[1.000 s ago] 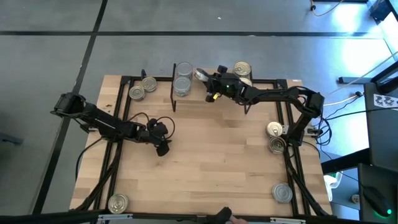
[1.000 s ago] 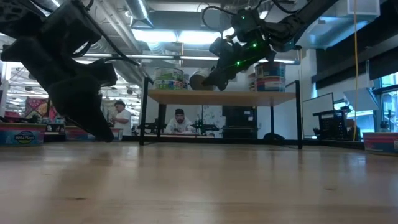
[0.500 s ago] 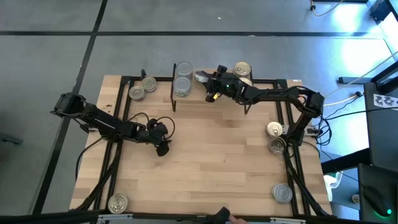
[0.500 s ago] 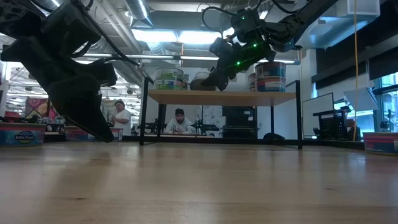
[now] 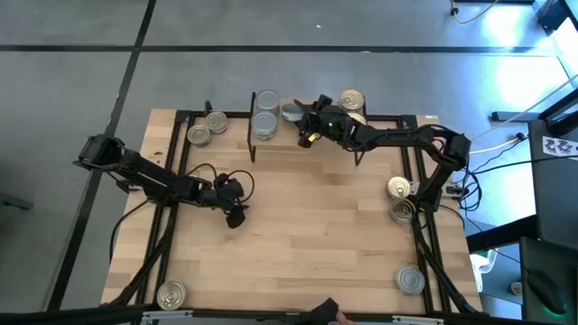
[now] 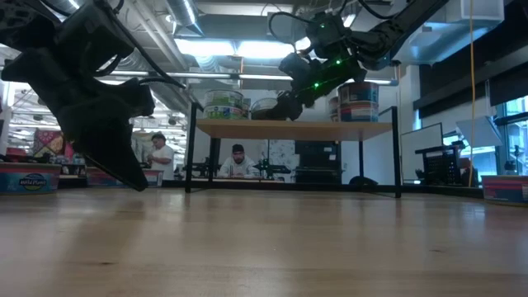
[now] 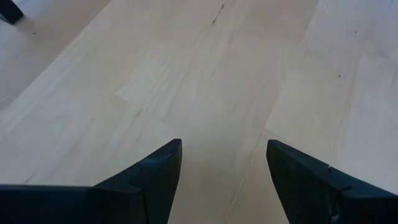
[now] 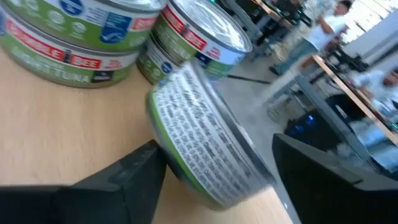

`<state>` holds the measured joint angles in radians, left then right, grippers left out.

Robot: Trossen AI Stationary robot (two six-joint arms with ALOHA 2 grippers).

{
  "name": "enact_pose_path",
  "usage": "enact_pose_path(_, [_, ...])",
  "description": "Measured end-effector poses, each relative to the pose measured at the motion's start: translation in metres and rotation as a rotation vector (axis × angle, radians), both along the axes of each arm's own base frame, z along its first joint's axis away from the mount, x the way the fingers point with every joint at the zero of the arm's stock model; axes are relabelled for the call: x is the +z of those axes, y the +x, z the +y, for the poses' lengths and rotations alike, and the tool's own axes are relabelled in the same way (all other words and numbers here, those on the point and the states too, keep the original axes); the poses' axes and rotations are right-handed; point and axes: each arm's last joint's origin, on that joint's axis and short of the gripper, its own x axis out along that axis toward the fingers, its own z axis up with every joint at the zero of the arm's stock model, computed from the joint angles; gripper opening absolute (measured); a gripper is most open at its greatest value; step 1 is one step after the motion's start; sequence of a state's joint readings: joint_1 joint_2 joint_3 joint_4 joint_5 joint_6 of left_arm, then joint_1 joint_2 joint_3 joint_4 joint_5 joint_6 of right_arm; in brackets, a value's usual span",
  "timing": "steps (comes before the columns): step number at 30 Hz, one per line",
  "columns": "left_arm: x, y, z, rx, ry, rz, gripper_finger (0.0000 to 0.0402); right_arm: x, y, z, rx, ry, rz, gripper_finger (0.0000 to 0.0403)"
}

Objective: Stack canned seafood by type on shelf
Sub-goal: Put the green white tuna can on the shelf

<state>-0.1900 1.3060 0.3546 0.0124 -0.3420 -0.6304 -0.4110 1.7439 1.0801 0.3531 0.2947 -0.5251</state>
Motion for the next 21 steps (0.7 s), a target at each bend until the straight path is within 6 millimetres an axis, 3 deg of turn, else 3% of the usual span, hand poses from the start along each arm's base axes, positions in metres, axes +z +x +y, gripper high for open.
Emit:
enact_pose_path(8, [0.0, 0.0, 0.0, 0.001, -0.001, 0.0, 0.0233, 0.003, 0.004, 0.007, -0.022, -0.03, 0.0, 0.0346])
enact_pose_path(21, [0.0, 0.0, -0.001, -0.003, -0.034, 0.001, 0.0233, 0.028, 0.016, 0.009, -0.004, 0.1, 0.025, 0.0342])
